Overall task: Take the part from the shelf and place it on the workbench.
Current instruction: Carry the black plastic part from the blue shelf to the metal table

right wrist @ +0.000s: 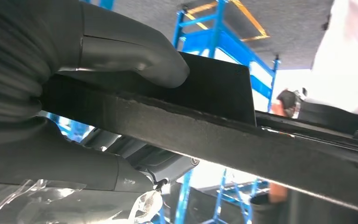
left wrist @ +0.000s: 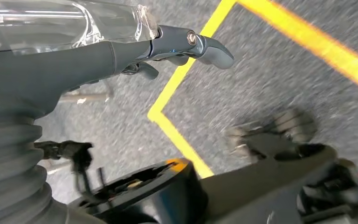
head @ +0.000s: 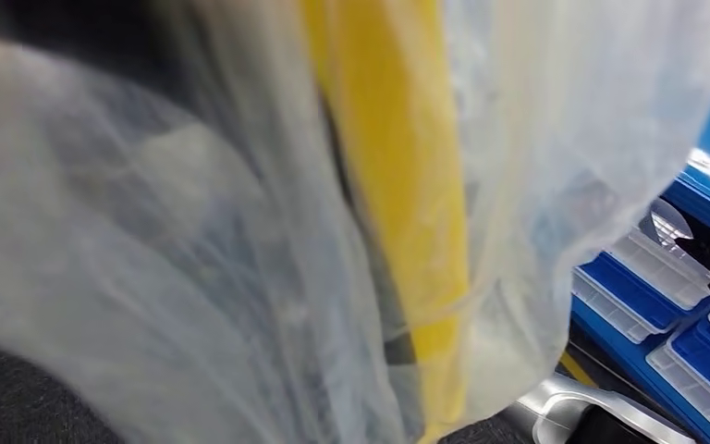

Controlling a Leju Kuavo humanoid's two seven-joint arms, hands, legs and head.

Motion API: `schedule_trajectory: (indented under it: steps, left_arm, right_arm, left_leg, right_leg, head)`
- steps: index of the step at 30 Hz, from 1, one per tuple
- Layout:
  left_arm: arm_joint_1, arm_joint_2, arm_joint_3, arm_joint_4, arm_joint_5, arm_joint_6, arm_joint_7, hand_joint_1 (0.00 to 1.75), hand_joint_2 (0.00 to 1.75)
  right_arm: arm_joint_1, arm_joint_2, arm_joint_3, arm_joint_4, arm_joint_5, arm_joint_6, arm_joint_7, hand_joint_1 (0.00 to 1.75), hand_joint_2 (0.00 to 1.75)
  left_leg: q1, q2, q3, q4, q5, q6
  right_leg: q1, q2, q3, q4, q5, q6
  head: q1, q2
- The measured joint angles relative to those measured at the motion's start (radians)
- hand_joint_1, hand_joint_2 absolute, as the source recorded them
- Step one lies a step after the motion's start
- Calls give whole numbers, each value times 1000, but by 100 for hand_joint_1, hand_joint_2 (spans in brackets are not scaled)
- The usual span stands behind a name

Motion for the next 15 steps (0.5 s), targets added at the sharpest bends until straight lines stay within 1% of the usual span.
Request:
schedule_trajectory:
  steps: [1, 2, 3, 4, 5, 6, 7, 8, 9, 10, 11, 12, 13, 14, 15]
  left_arm:
    - [1, 0, 0, 0, 0, 0, 1, 0, 175]
    - [2, 0, 1, 0, 0, 0, 1, 0, 175]
    - [4, 0, 1, 0, 0, 0, 1, 0, 175]
    - [6, 0, 1, 0, 0, 0, 1, 0, 175]
    - [10, 0, 1, 0, 0, 0, 1, 0, 175]
    - [13, 0, 1, 0, 0, 0, 1, 0, 175]
    - [15, -1, 2, 0, 0, 0, 1, 0, 175]
    - [15, -1, 2, 0, 0, 0, 1, 0, 175]
    - [13, -2, 2, 0, 0, 0, 1, 0, 175]
    - [11, -2, 3, 0, 0, 0, 1, 0, 175]
    - [12, -3, 3, 0, 0, -1, 1, 0, 175]
    - [13, -4, 3, 0, 0, -2, 1, 0, 175]
    - [15, -5, 3, 0, 0, -3, 1, 0, 175]
    - [16, -5, 3, 0, 1, -3, 1, 0, 175]
    - [15, -6, 4, 0, 1, -3, 1, 0, 175]
  right_arm:
    - [-1, 1, 0, 0, 1, 0, 0, 175, 175]
    - [-1, 2, 0, 0, 2, 0, 0, 175, 175]
    - [-1, 2, 0, 0, 2, 1, 0, 175, 175]
    - [-1, 4, 0, 0, 2, 1, 0, 175, 175]
    - [-1, 5, 0, 0, 2, 1, 0, 175, 175]
    - [-1, 7, 0, -1, 2, 1, 0, 175, 175]
    - [-1, 8, 0, -1, 2, 1, 0, 175, 175]
    - [-1, 8, 1, -2, 3, 2, 0, 175, 175]
    - [-1, 6, 2, -2, 3, 2, 0, 175, 175]
    - [0, 5, 3, -2, 4, 3, 0, 175, 175]
    - [3, 3, 4, -2, 4, 4, 0, 175, 175]
    - [5, 2, 5, -2, 4, 4, 0, 175, 175]
    - [6, 1, 5, -2, 2, 4, 0, 175, 175]
    - [6, 0, 6, -2, 1, 4, 0, 175, 175]
    - [6, 0, 6, -2, -3, 5, 0, 175, 175]
  left_leg:
    - [-9, 22, 32, -63, 19, 8]
    - [-17, 38, 52, -103, 28, 15]
    - [-23, 44, 57, -119, 28, 18]
    - [-25, 32, 57, -123, 29, 21]
    - [-21, 19, 63, -130, 33, 24]
    - [-17, 6, 70, -139, 37, 27]
    - [-13, -5, 79, -148, 42, 33]
    - [-8, -18, 87, -154, 46, 37]
    - [-9, -31, 89, -155, 46, 40]
    - [-8, -45, 90, -154, 46, 43]
    - [-8, -61, 91, -154, 46, 43]
    - [-7, -78, 92, -153, 45, 43]
    - [-5, -94, 93, -152, 43, 42]
    - [-2, -111, 94, -149, 41, 38]
    - [0, -126, 93, -144, 37, 33]
  right_leg:
    - [2, -10, 4, -2, -3, 2]
    - [3, -21, 8, -5, -5, 5]
    - [4, -31, 11, -9, -7, 9]
    - [5, -42, 15, -13, -8, 14]
    - [5, -46, 20, -15, -11, 19]
    - [5, -34, 21, -8, -19, 22]
    - [4, -11, 15, 16, -35, 25]
    - [4, 18, -4, 63, -60, 26]
    - [4, 44, -35, 126, -88, 25]
    - [4, 58, -71, 193, -113, 26]
    - [4, 64, -103, 242, -124, 27]
    - [3, 67, -120, 257, -115, 29]
    - [2, 69, -118, 234, -88, 32]
    - [0, 75, -99, 177, -48, 34]
    - [-5, 96, -72, 107, -9, 38]
  head:
    - [0, 0]
    - [0, 0]
    - [0, 0]
    - [0, 0]
    - [1, 0]
    - [1, 0]
    - [1, 0]
    - [2, 0]
    - [2, 0]
    - [3, 0]
    - [4, 0]
    - [4, 0]
    - [4, 0]
    - [4, 0]
    - [4, 0]
